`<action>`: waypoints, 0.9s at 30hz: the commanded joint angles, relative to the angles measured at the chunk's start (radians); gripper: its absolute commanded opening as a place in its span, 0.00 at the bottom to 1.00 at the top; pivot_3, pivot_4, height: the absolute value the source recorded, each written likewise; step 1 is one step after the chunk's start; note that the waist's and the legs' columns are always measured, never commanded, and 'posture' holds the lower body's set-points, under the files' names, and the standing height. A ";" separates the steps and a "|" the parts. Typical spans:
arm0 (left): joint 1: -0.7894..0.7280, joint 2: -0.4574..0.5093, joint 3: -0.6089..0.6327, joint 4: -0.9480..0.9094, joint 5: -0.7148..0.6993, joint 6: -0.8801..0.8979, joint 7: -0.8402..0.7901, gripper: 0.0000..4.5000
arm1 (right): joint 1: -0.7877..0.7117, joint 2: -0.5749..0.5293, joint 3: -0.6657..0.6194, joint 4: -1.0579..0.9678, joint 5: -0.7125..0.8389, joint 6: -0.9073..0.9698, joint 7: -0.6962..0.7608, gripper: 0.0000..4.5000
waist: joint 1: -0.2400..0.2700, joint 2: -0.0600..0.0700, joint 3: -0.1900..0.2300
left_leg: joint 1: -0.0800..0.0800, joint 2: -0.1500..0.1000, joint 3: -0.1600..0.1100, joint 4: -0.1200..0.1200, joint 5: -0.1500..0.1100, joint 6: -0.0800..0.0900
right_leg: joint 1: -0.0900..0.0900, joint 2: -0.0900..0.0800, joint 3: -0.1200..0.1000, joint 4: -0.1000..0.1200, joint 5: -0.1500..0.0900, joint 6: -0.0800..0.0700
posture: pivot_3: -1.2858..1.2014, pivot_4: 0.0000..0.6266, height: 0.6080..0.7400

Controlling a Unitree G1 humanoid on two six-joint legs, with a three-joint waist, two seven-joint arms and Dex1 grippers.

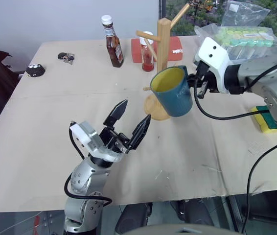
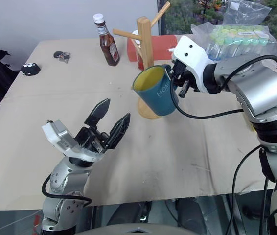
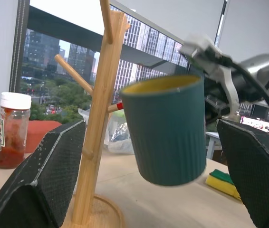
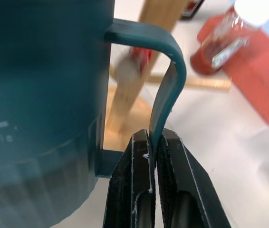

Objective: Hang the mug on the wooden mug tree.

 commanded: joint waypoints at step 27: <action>0.158 0.195 0.050 -0.031 0.002 0.182 0.048 1.00 | 0.886 0.258 -0.698 -0.189 0.183 -0.435 -0.046 0.99 | -0.001 -0.002 -0.004 | 0.003 0.001 0.001 -0.001 0.000 0.000 | 0.001 0.002 0.002 0.004 0.000 0.000 | 0.52 0.24 0.98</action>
